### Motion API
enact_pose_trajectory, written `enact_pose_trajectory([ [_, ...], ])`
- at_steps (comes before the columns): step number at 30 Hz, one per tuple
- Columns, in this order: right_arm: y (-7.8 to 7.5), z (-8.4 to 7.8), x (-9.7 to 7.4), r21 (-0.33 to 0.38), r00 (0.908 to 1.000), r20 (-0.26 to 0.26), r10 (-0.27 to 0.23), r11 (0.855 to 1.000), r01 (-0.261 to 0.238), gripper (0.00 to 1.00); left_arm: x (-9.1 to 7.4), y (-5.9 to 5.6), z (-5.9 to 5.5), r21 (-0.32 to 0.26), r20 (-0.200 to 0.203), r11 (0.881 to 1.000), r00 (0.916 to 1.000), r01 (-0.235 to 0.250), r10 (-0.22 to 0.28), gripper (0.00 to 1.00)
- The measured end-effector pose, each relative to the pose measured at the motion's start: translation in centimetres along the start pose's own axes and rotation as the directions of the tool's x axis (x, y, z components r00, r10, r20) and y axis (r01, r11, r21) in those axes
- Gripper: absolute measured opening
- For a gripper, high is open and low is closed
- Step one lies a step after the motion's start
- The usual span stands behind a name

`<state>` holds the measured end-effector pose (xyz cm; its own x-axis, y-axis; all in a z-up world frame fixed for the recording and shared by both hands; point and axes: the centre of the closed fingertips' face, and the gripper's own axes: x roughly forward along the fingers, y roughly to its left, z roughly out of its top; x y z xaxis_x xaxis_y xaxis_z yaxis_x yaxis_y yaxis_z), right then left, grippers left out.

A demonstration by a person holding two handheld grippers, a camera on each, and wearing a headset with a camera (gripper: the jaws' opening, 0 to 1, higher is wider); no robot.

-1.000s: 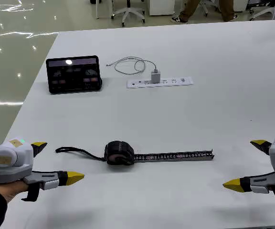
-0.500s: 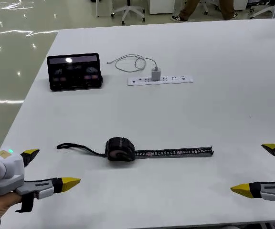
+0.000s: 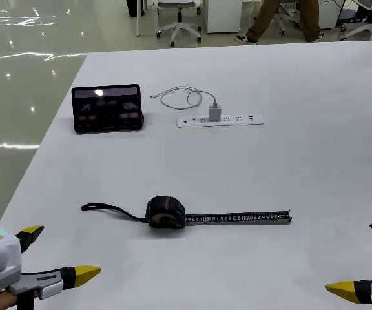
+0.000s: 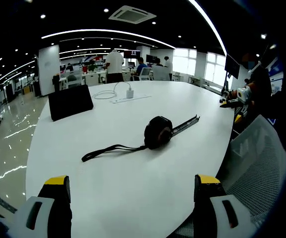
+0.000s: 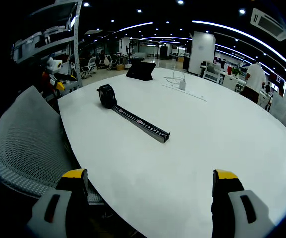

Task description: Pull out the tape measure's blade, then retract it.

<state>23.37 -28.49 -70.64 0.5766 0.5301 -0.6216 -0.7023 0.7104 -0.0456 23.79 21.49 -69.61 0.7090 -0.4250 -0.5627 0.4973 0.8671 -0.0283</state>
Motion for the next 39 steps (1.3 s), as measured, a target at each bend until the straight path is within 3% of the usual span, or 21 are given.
enact_pose_trajectory([
  [1, 0.0, -0.1, -0.1, 0.005, 1.0, 0.001, 0.0, 1.0, 0.0, 1.0, 0.0, -0.1, -0.2, 0.015, -0.008, 1.0, 1.0, 0.002, -0.002, 1.0],
  [6, -0.3, -0.7, -0.7, 0.006, 1.0, -0.003, -0.001, 1.0, 0.001, 1.0, -0.2, -0.3, -0.5, -0.017, -0.007, 1.0, 0.9997, 0.021, -0.021, 1.0],
  [17, -0.8, -0.4, -1.1, -0.002, 0.9999, -0.004, -0.014, 1.0, 0.014, 1.0, -0.3, 0.1, 0.5, -0.008, 0.009, 1.0, 0.9998, 0.018, -0.018, 1.0],
  [28, -0.1, -0.1, -0.6, -0.014, 1.0, -0.005, -0.005, 1.0, 0.005, 1.0, -0.1, 0.0, 0.4, -0.008, -0.001, 1.0, 0.9998, 0.02, -0.02, 1.0],
  [39, -0.2, 0.1, -0.5, -0.018, 1.0, -0.006, -0.004, 1.0, 0.004, 1.0, 0.4, -0.2, 0.9, -0.022, 0.015, 1.0, 0.9997, 0.019, -0.019, 1.0],
])
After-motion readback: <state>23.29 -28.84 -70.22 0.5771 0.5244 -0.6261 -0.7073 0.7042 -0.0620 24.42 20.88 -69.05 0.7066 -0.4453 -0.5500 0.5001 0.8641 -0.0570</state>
